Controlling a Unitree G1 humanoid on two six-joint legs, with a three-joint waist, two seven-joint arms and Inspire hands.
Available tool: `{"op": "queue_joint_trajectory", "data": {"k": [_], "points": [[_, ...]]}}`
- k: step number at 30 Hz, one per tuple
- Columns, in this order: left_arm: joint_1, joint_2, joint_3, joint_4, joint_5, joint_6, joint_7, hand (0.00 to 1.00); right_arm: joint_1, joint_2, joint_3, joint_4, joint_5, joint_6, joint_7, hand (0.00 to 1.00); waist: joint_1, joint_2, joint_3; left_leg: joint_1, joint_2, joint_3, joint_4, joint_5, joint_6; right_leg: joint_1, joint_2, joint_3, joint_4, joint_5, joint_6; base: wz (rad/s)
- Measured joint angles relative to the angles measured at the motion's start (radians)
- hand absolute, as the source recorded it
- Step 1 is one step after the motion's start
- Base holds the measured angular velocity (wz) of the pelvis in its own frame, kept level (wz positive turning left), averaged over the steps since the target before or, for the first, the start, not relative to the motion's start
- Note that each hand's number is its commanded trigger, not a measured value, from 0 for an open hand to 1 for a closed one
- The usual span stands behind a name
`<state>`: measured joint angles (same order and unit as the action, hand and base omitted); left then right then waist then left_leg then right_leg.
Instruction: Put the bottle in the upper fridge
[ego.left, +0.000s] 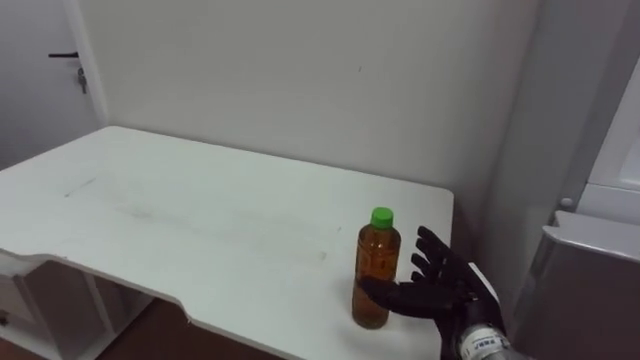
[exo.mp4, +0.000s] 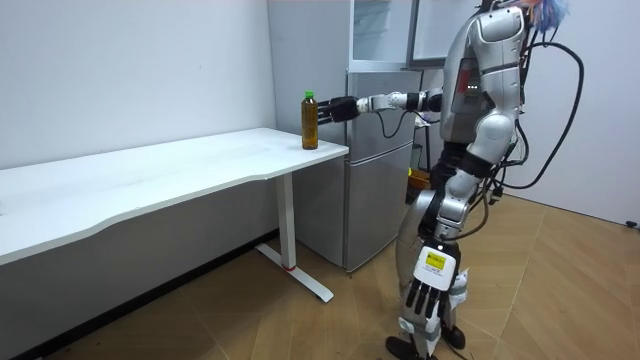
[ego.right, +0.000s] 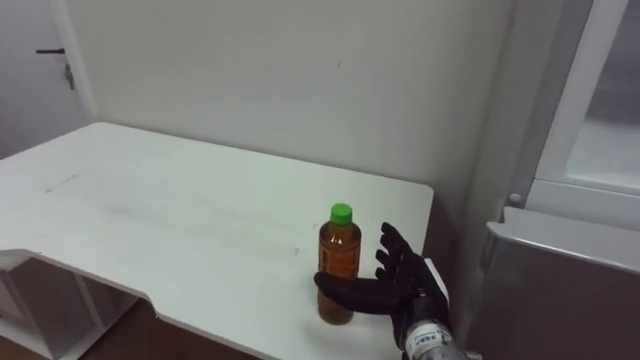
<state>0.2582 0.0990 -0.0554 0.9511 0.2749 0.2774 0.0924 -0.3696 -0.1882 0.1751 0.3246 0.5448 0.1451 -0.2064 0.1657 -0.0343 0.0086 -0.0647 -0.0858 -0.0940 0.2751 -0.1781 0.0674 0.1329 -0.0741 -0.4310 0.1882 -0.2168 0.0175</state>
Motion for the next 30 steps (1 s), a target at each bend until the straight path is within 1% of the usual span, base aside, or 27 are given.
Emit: {"op": "queue_joint_trajectory", "data": {"k": [2,5,8,12,16,17,18,19,22,25,27,30], "points": [[-0.001,0.0,-0.011,-0.008,0.0,0.002,0.002,0.0,-0.027,0.0,0.0,0.048,0.001,0.001,-0.001,0.0,0.0,-0.005,-0.004,-0.013,0.0,-0.004,0.001,0.004,-0.002,-0.009,0.0,-0.015,0.0,0.0,0.0,0.07],[-0.001,0.0,-0.033,-0.011,-0.004,0.004,0.005,0.0,-0.053,0.0,0.0,0.113,0.002,0.01,-0.009,0.0,0.001,-0.008,-0.0059,-0.018,-0.003,-0.014,-0.001,0.009,-0.003,-0.012,-0.001,-0.024,0.0,0.0,0.0,0.11],[-0.002,-0.003,-0.04,-0.011,-0.008,0.003,0.011,0.0,-0.069,-0.001,0.0,0.179,-0.001,0.01,-0.019,0.0,0.008,-0.012,-0.0075,-0.026,-0.005,-0.017,-0.001,0.013,-0.003,-0.017,-0.002,-0.026,0.0,0.0,0.0,0.06],[0.0,-0.002,-0.037,-0.009,-0.008,-0.008,0.011,0.0,-0.073,-0.004,0.0,0.245,-0.019,0.009,-0.025,0.0,0.012,-0.015,-0.0062,-0.037,-0.01,-0.02,0.0,0.018,0.002,-0.028,-0.006,-0.026,0.003,0.0,0.0,0.03],[-0.003,-0.001,-0.038,-0.011,-0.008,-0.025,0.005,0.0,-0.08,-0.007,0.0,0.246,-0.043,-0.004,-0.032,0.0,0.012,-0.018,-0.0043,-0.057,-0.012,-0.021,-0.001,0.026,0.004,-0.054,-0.012,-0.025,0.018,0.0,0.0,0.0],[-0.004,0.001,-0.038,-0.011,-0.008,-0.031,0.005,0.0,-0.08,-0.006,0.0,0.246,-0.047,-0.006,-0.033,0.0,0.014,-0.021,-0.0057,-0.065,-0.013,-0.021,0.0,0.027,0.005,-0.062,-0.013,-0.025,0.018,0.0,0.0,0.0],[-0.005,0.001,-0.037,-0.011,-0.008,-0.035,0.005,0.0,-0.081,-0.006,0.0,0.246,-0.048,-0.012,-0.033,0.0,0.016,-0.022,-0.0053,-0.067,-0.013,-0.021,0.0,0.028,0.005,-0.066,-0.013,-0.025,0.019,0.0,0.0,0.0],[-0.006,0.001,-0.037,-0.011,-0.008,-0.043,0.005,0.0,-0.081,-0.007,0.0,0.246,-0.047,-0.019,-0.034,0.0,0.016,-0.024,-0.0032,-0.071,-0.014,-0.022,0.0,0.03,0.005,-0.069,-0.013,-0.027,0.018,0.001,0.0,0.0],[-0.005,0.001,-0.038,-0.01,-0.01,-0.048,0.005,0.0,-0.083,-0.008,0.0,0.247,-0.047,-0.025,-0.042,0.0,0.017,-0.024,-0.0027,-0.082,-0.014,-0.025,0.0,0.031,0.005,-0.077,-0.014,-0.035,0.018,0.002,0.0,0.04],[-0.007,0.006,-0.04,-0.01,-0.029,-0.062,0.009,0.0,-0.084,-0.011,0.0,0.247,-0.048,-0.048,-0.053,0.0,0.016,-0.024,0.0002,-0.098,-0.015,-0.029,0.0,0.037,0.004,-0.09,-0.013,-0.04,0.018,0.003,-0.002,0.04],[-0.007,0.009,-0.043,-0.01,-0.034,-0.066,0.012,0.0,-0.084,-0.011,0.0,0.244,-0.051,-0.06,-0.062,0.0,0.016,-0.023,0.0014,-0.106,-0.014,-0.029,0.0,0.04,0.003,-0.101,-0.013,-0.04,0.021,0.004,-0.003,0.0],[-0.006,0.015,-0.047,-0.005,-0.046,-0.068,0.012,0.0,-0.084,-0.011,-0.001,0.245,-0.064,-0.068,-0.068,0.0,0.018,-0.021,0.0024,-0.115,-0.013,-0.029,0.0,0.04,0.003,-0.114,-0.016,-0.039,0.034,0.004,-0.003,0.0]]}}
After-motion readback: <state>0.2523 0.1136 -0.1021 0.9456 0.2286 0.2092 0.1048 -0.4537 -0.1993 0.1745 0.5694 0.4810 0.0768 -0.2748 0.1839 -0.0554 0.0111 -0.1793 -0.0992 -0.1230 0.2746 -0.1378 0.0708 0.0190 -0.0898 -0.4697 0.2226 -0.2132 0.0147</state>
